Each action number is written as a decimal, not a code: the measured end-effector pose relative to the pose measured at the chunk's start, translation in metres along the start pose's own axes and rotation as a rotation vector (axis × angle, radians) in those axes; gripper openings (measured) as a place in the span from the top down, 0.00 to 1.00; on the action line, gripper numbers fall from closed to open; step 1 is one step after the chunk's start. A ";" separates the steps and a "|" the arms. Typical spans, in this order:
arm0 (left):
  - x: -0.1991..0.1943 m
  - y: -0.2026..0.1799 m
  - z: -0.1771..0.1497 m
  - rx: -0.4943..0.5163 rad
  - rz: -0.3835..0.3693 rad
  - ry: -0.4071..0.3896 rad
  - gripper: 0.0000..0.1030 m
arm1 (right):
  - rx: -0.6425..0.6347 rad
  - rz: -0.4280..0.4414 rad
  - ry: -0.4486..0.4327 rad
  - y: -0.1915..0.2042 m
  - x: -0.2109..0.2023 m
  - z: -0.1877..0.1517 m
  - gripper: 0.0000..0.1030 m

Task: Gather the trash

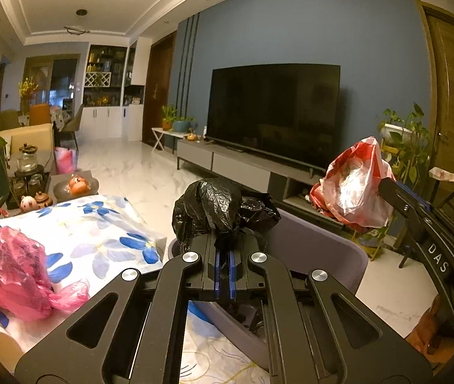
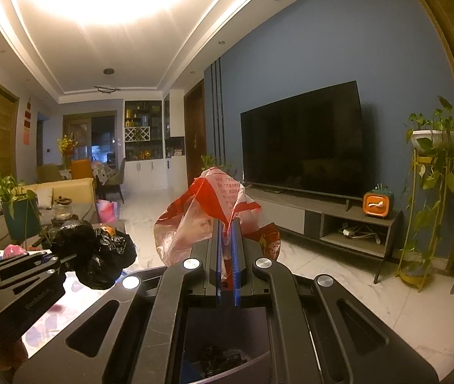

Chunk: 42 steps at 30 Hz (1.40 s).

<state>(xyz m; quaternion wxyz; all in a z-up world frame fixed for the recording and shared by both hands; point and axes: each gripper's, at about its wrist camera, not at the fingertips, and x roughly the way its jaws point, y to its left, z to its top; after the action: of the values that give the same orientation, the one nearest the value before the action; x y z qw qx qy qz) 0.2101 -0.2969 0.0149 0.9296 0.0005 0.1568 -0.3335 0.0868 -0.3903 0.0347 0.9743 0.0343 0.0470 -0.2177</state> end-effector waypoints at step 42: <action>0.035 0.003 -0.019 -0.055 -0.054 0.085 0.30 | 0.063 0.010 0.022 -0.012 0.011 -0.016 0.41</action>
<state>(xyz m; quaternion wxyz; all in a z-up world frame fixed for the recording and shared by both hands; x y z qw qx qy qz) 0.2317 -0.3146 -0.0137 0.9125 -0.0151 0.2051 -0.3536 0.0906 -0.4044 0.0175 0.9733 0.0678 0.0507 -0.2135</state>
